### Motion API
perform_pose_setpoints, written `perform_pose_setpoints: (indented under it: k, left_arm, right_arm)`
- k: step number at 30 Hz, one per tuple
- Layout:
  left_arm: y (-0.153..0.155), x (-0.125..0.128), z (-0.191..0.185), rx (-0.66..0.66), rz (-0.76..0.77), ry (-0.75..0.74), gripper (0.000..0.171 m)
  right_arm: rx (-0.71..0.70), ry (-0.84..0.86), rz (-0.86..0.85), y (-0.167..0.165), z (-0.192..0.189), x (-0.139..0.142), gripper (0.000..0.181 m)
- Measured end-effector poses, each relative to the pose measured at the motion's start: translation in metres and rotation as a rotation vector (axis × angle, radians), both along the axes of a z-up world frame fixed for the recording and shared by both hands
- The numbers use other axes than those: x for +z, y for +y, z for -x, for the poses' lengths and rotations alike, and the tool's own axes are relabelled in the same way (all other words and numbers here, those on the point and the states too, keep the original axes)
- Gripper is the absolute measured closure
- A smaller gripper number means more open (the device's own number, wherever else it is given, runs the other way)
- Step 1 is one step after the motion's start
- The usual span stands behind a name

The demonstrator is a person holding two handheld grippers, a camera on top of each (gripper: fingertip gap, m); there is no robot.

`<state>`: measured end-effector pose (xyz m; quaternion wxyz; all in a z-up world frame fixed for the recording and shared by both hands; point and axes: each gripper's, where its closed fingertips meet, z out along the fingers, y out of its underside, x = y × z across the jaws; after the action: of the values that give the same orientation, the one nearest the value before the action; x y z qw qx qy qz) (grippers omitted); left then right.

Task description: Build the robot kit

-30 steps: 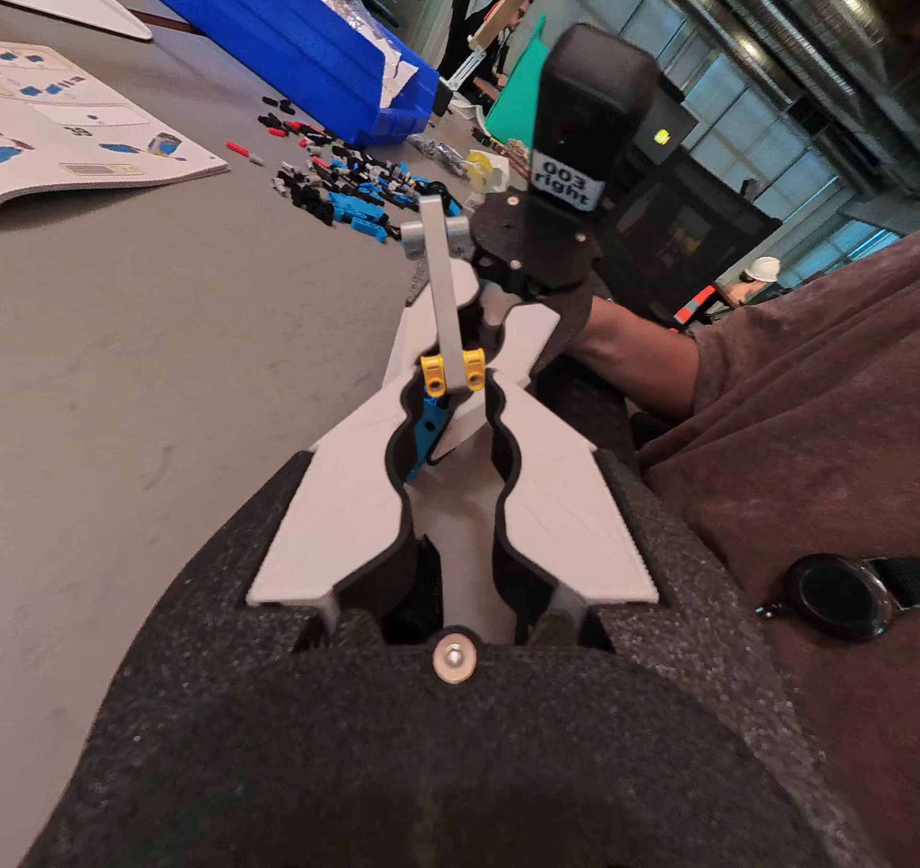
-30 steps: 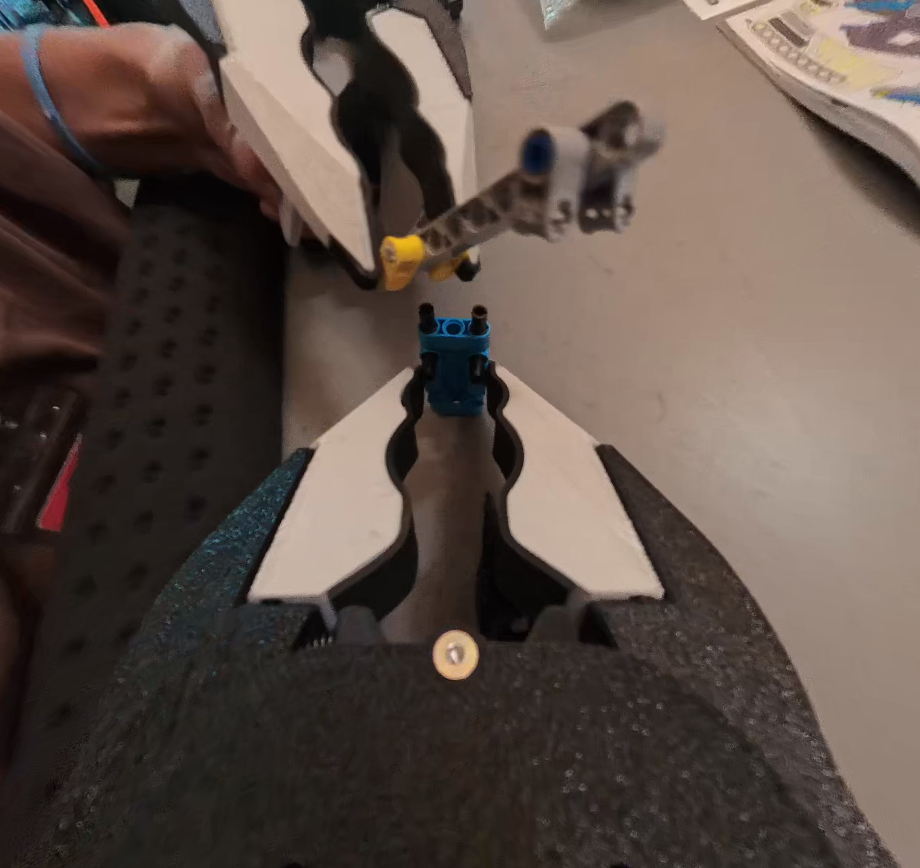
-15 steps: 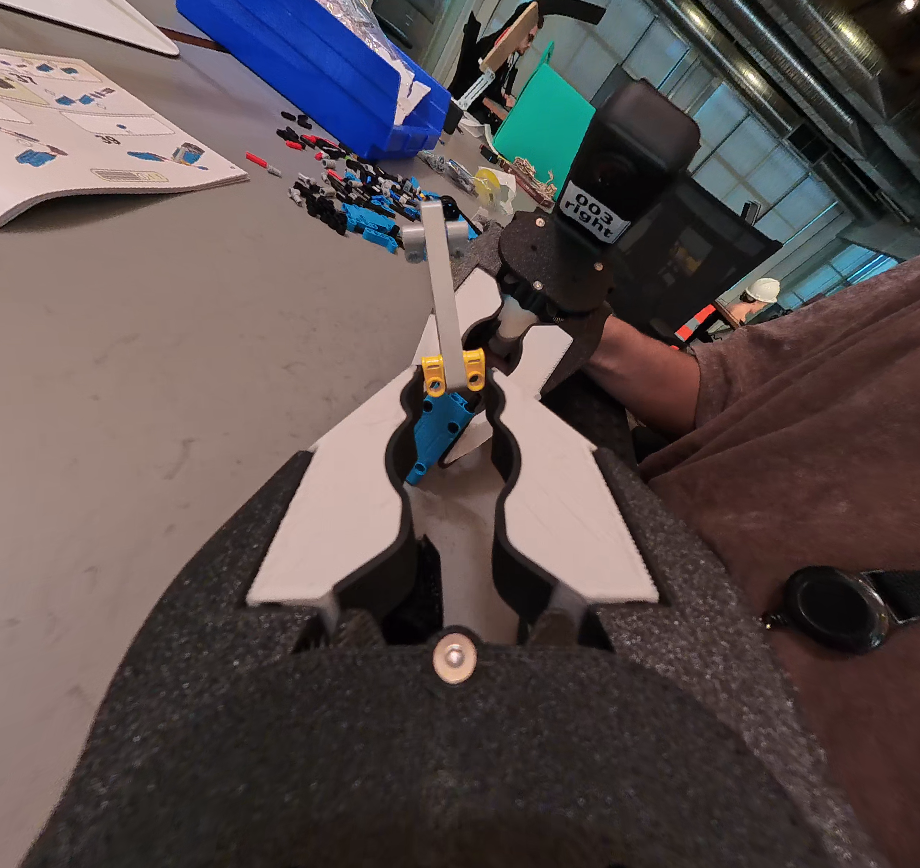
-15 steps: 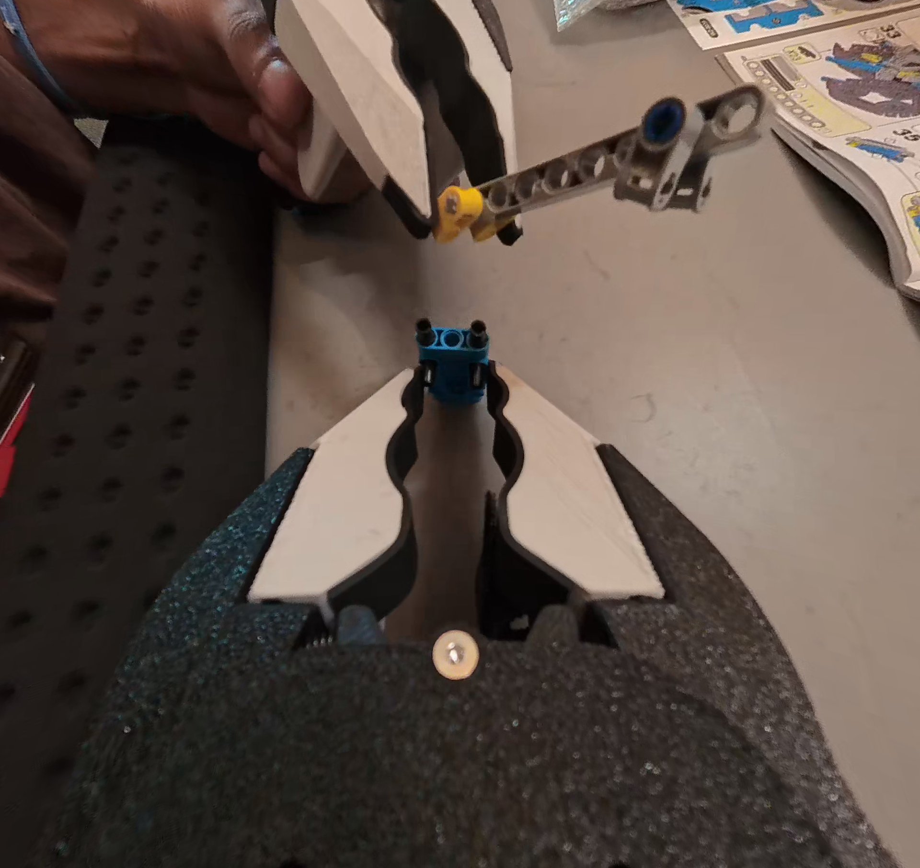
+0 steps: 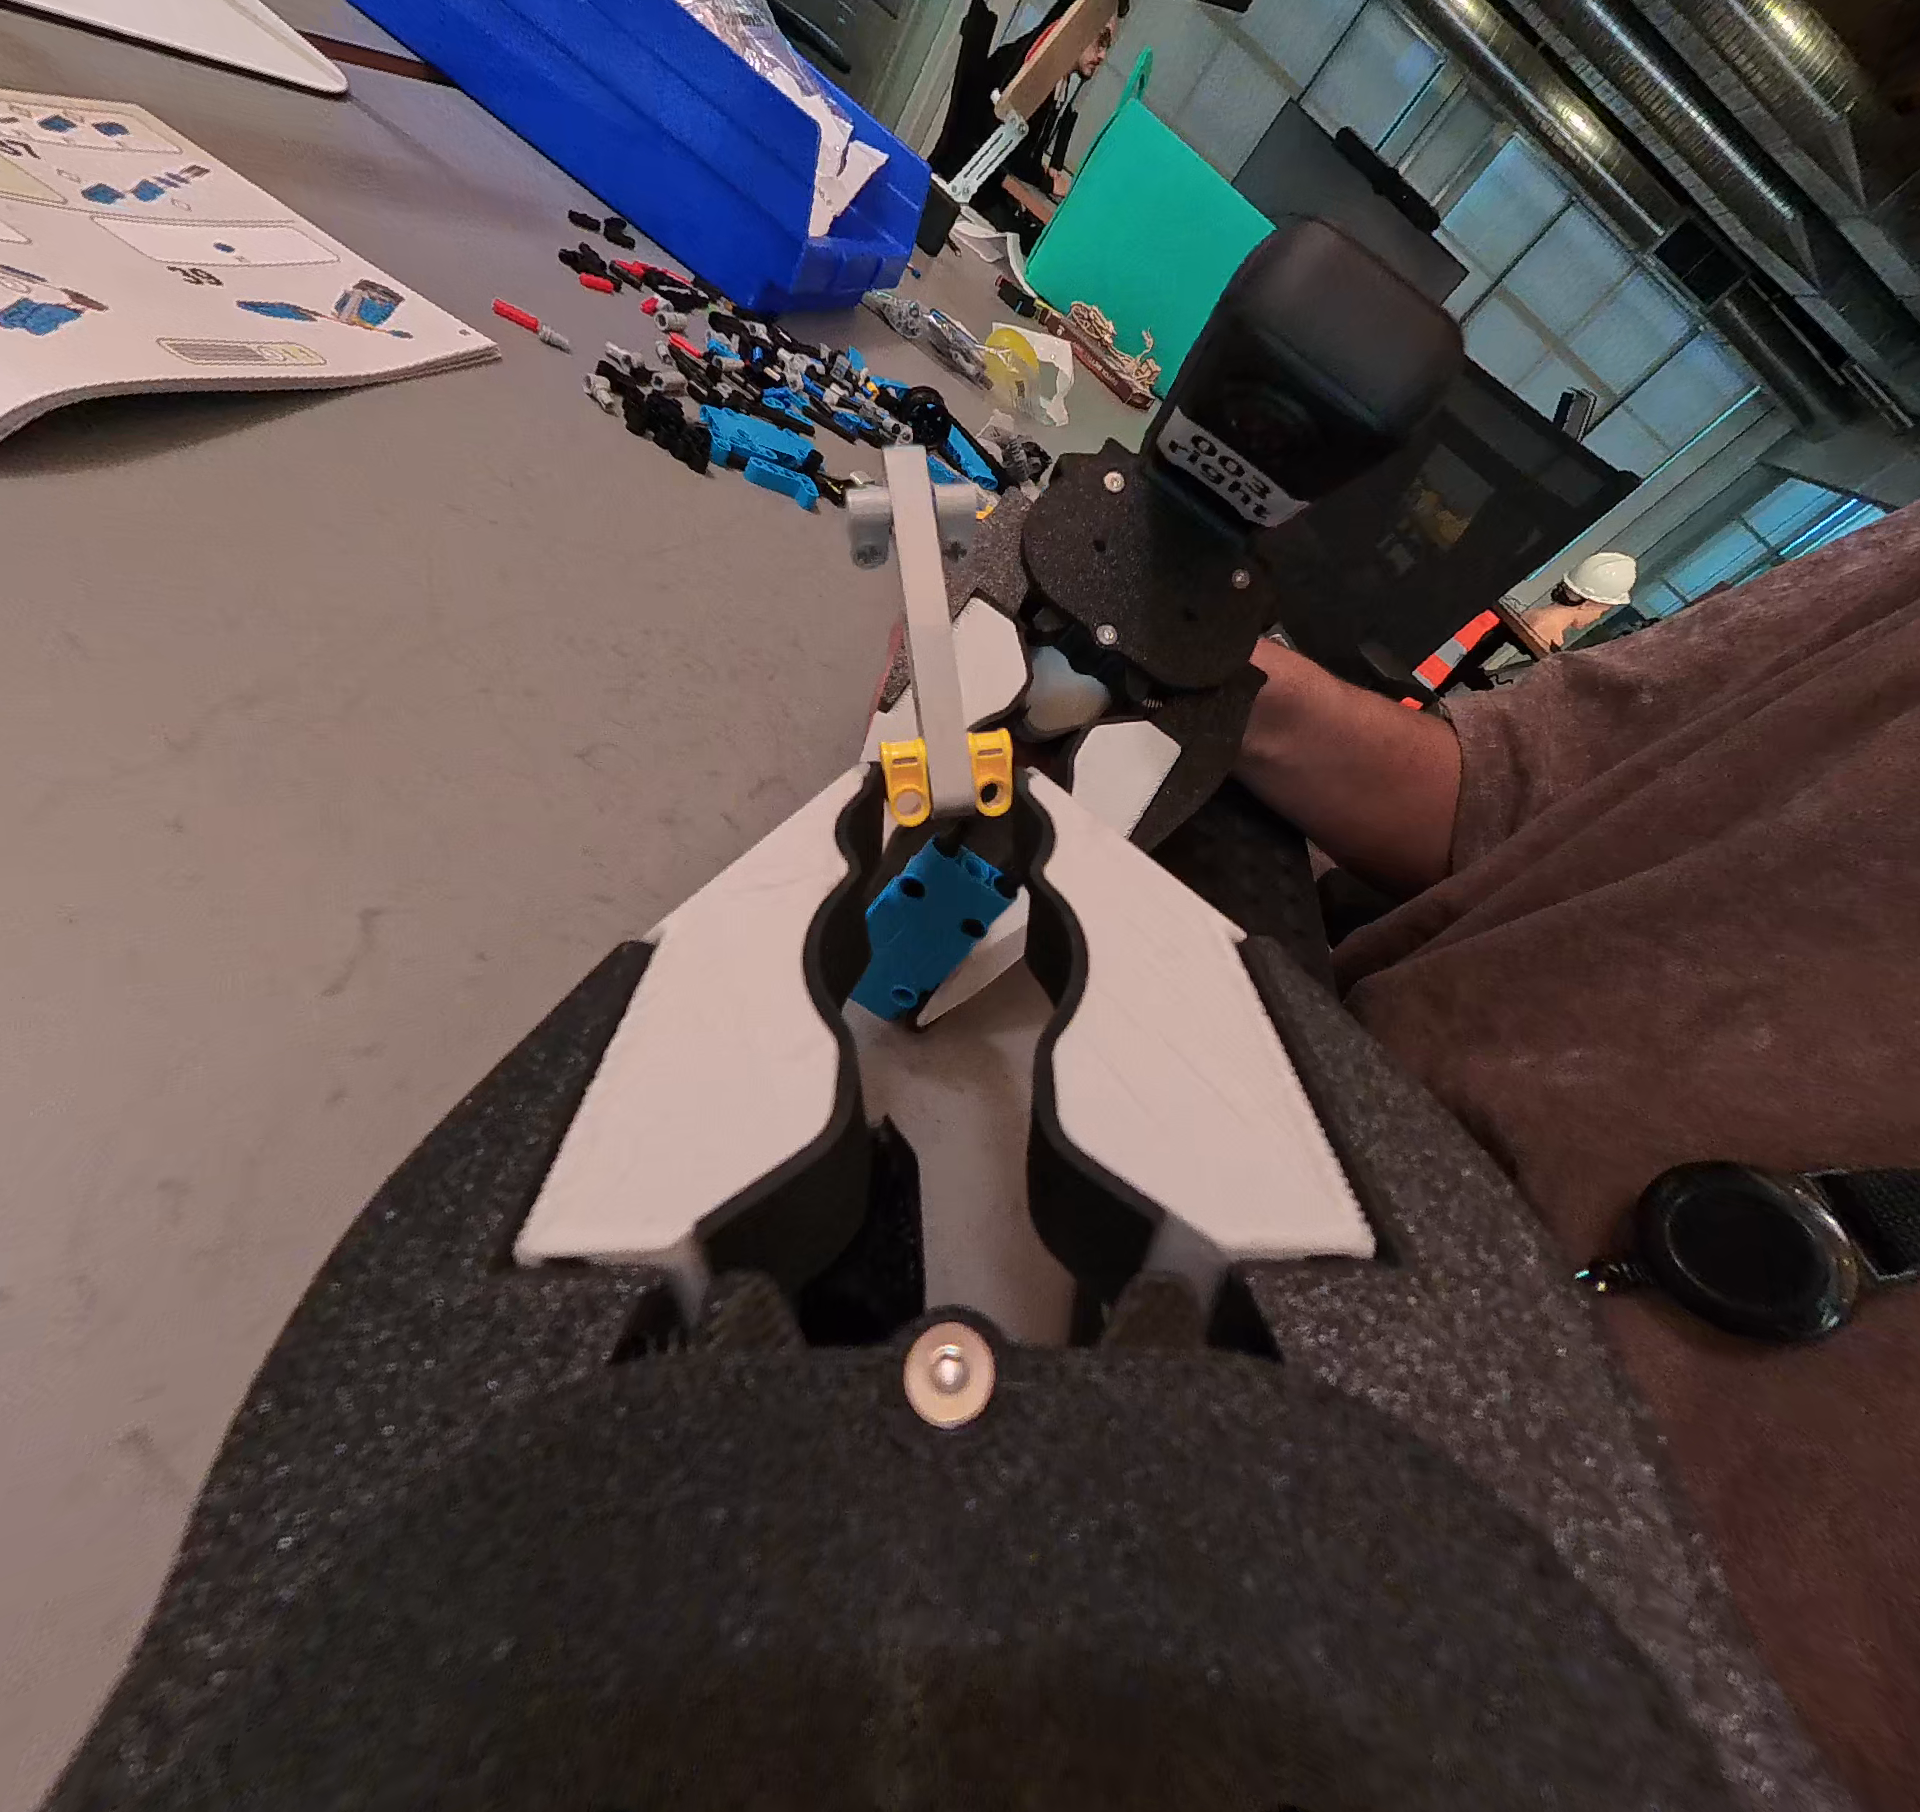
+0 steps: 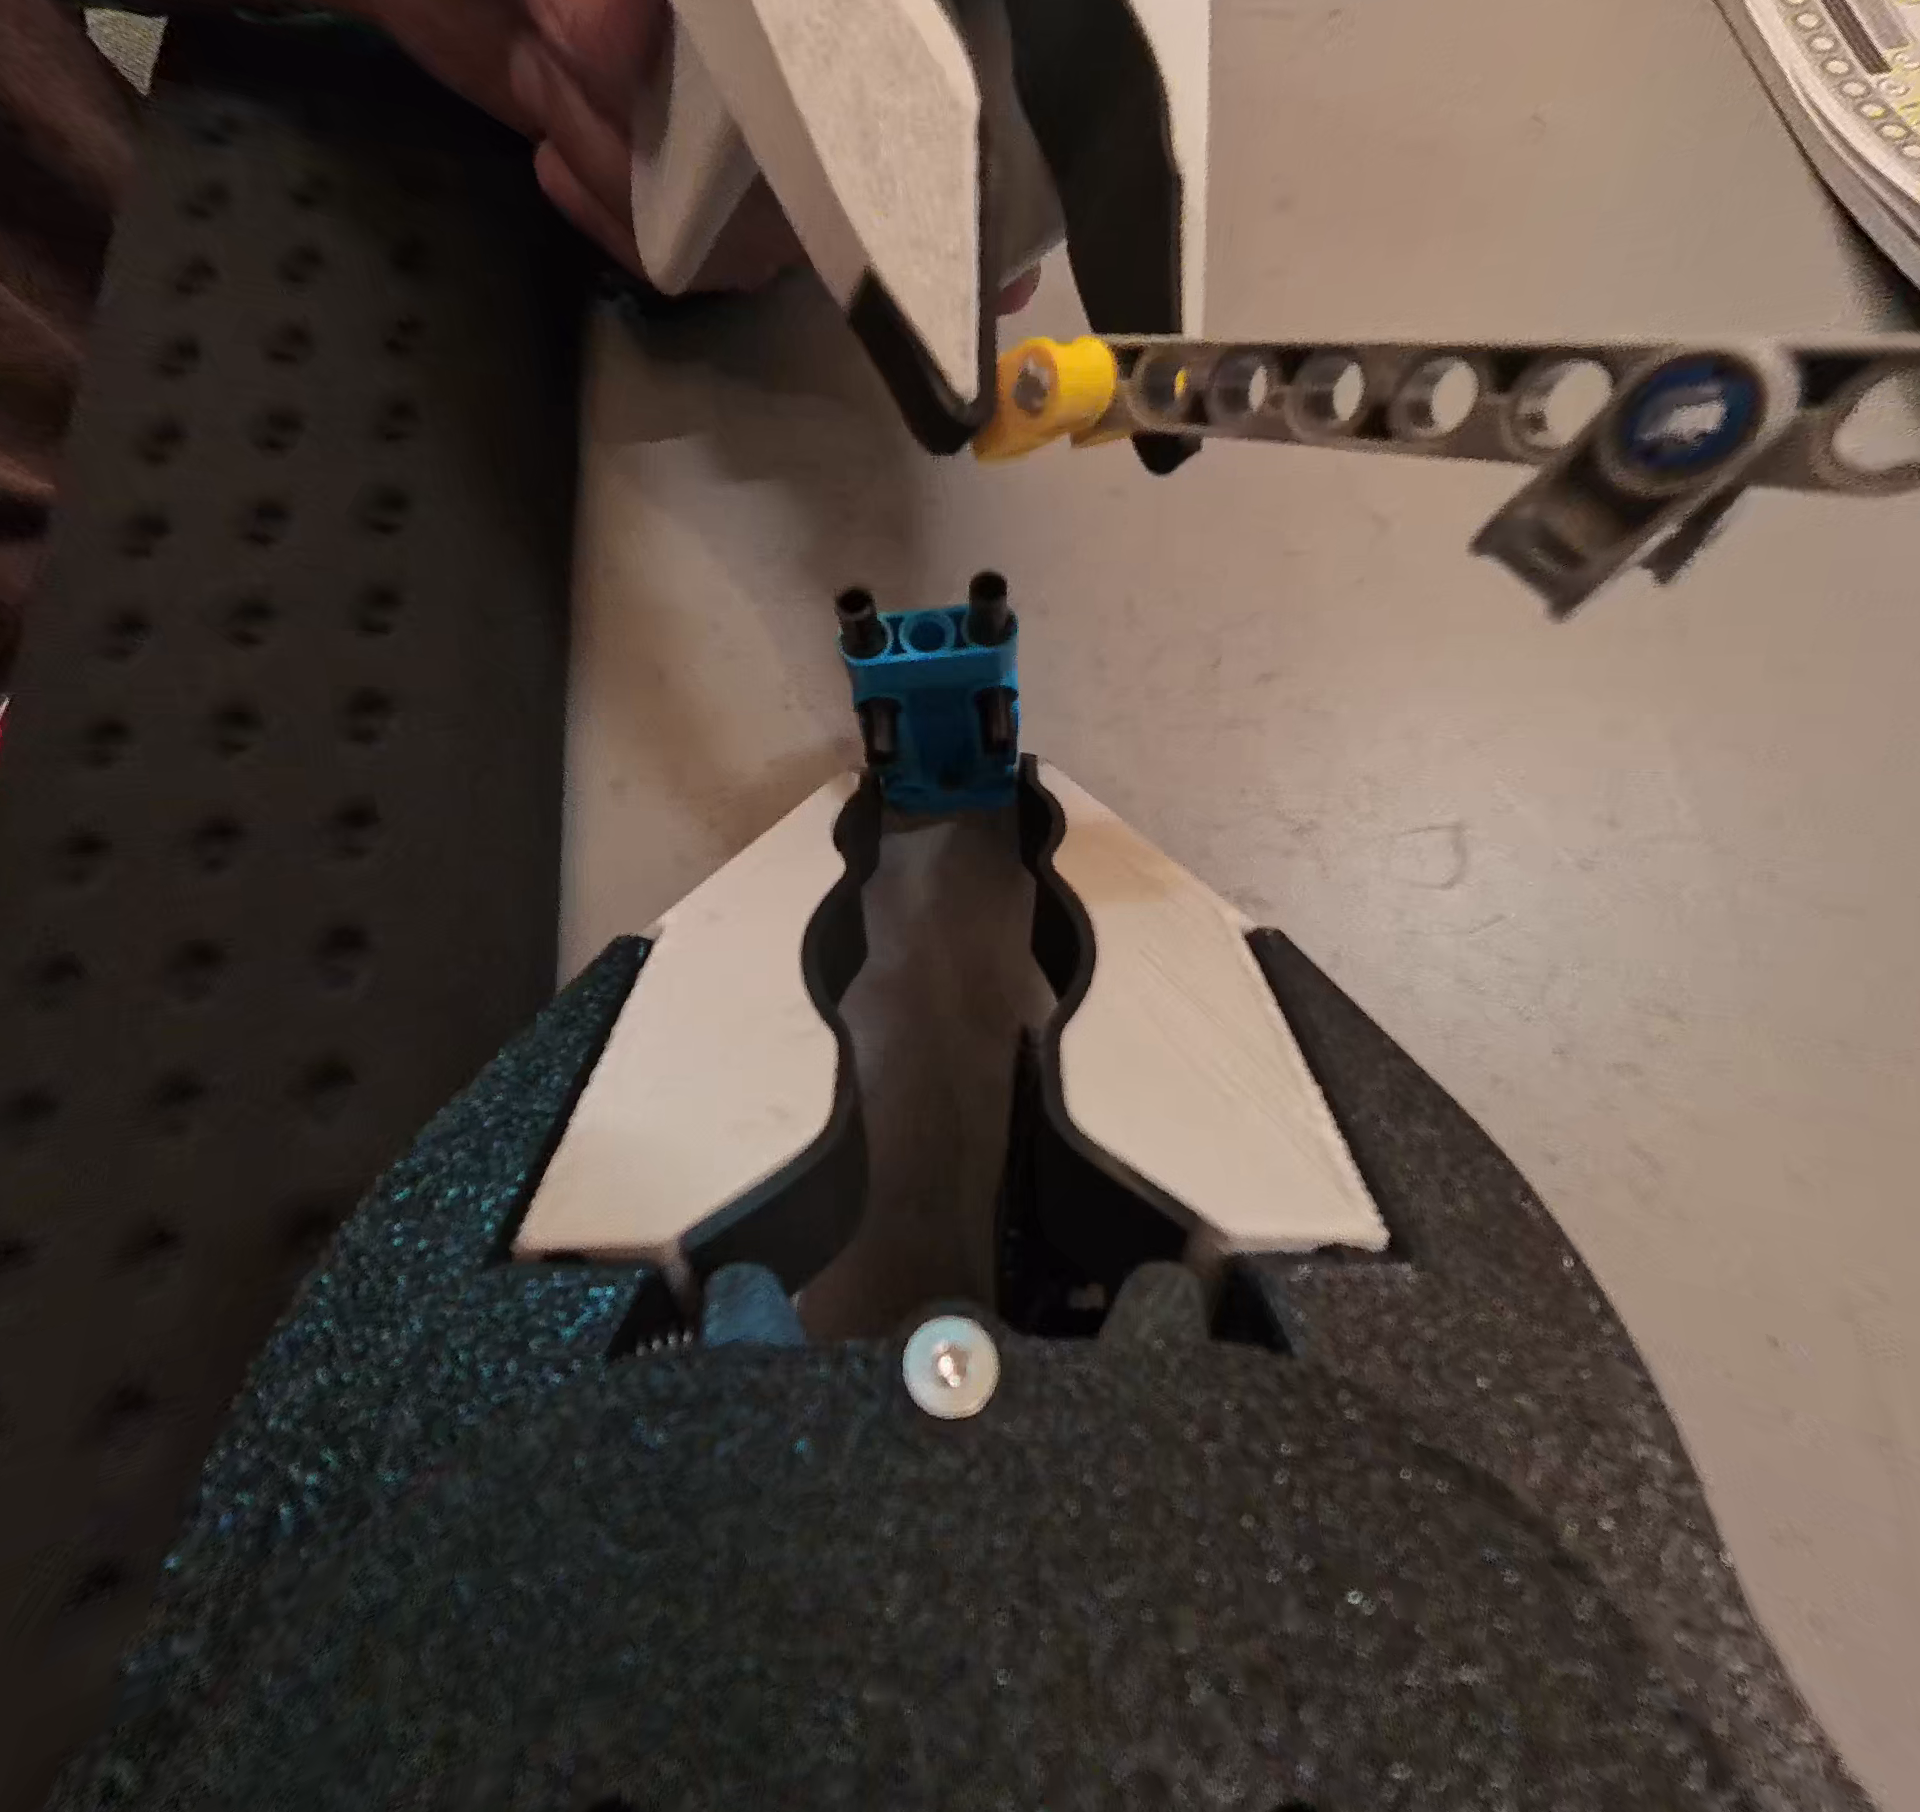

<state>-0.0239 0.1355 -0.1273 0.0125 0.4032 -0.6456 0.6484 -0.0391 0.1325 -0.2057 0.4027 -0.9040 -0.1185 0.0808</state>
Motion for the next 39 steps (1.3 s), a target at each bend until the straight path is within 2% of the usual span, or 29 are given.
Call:
perform_pose_setpoints:
  k: [20,23,26,29,32,35,39]
  left_arm:
    - [0.0,0.001,0.001,0.015,-0.03,-0.026,0.148]
    - [0.003,0.002,-0.001,0.041,-0.153,-0.088,0.148]
    - [0.004,0.011,-0.002,0.056,-0.33,-0.19,0.148]
    - [-0.002,0.024,-0.003,0.057,-0.499,-0.316,0.148]
    - [-0.014,0.031,-0.003,0.031,-0.657,-0.433,0.148]
    - [-0.025,0.031,-0.005,0.003,-0.782,-0.514,0.148]
    - [-0.035,0.025,-0.007,-0.031,-0.907,-0.565,0.148]
  right_arm:
    - [-0.019,0.009,-0.02,0.0,-0.001,0.004,0.143]
    - [-0.046,0.043,-0.067,-0.004,-0.005,0.017,0.139]
    - [-0.136,0.073,-0.126,-0.014,-0.02,0.04,0.139]
    - [-0.249,0.209,-0.23,-0.02,-0.03,0.074,0.14]
    - [-0.295,0.445,-0.317,-0.018,-0.023,0.1,0.136]
    - [-0.333,0.687,-0.359,-0.014,-0.019,0.112,0.137]
    - [-0.36,0.922,-0.401,-0.013,-0.021,0.12,0.151]
